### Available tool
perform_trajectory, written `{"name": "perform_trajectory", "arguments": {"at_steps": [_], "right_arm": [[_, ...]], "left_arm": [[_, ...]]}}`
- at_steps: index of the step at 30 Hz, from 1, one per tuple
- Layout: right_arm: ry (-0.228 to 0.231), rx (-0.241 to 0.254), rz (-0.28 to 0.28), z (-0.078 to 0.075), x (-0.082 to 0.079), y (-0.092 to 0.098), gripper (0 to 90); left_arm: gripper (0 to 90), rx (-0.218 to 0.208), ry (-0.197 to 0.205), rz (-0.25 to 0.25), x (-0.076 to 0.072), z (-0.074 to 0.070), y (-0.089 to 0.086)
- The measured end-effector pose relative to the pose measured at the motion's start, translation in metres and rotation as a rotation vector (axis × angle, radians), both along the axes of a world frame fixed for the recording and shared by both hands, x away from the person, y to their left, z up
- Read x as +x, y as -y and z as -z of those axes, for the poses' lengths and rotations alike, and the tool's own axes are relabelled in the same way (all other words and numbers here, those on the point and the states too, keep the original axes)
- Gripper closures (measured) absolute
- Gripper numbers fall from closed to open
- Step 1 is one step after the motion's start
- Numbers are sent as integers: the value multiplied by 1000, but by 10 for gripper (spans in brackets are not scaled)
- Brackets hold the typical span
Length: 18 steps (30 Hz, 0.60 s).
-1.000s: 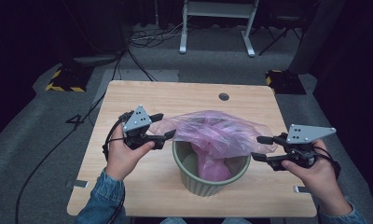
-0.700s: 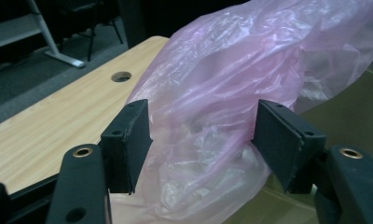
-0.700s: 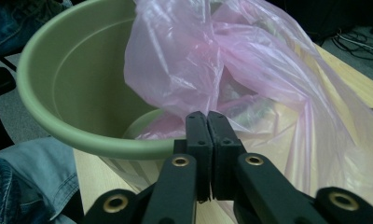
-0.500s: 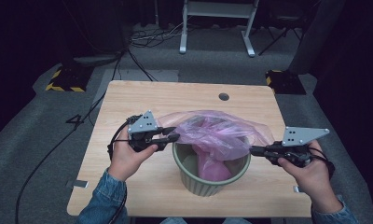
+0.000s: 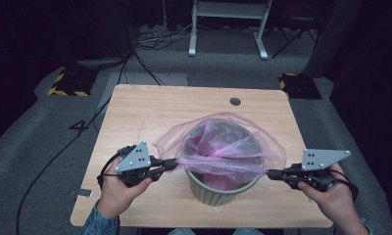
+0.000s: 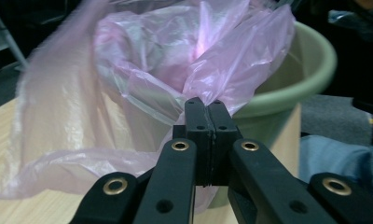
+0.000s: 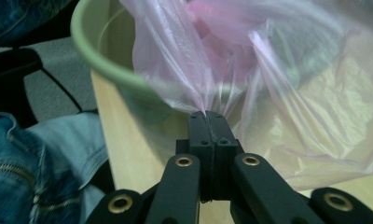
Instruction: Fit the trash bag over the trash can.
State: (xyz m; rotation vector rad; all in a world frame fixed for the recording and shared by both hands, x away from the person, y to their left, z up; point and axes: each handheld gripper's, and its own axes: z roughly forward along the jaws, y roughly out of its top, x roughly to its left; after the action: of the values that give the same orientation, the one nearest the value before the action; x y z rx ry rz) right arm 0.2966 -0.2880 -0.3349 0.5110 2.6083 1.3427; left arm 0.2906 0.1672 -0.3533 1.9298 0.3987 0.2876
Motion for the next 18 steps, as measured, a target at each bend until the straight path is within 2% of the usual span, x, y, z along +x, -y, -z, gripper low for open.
{"name": "perform_trajectory", "arguments": {"at_steps": [7, 12, 18], "right_arm": [[-43, -40, -40, 10, -14, 3, 900], [-91, -56, -62, 23, -15, 2, 900], [-147, -90, -85, 39, -13, -3, 900]], "left_arm": [[899, 26, 3, 113, -19, 11, 3], [899, 23, -33, 146, -16, 25, 7], [899, 59, -46, 183, -16, 35, 16]]}}
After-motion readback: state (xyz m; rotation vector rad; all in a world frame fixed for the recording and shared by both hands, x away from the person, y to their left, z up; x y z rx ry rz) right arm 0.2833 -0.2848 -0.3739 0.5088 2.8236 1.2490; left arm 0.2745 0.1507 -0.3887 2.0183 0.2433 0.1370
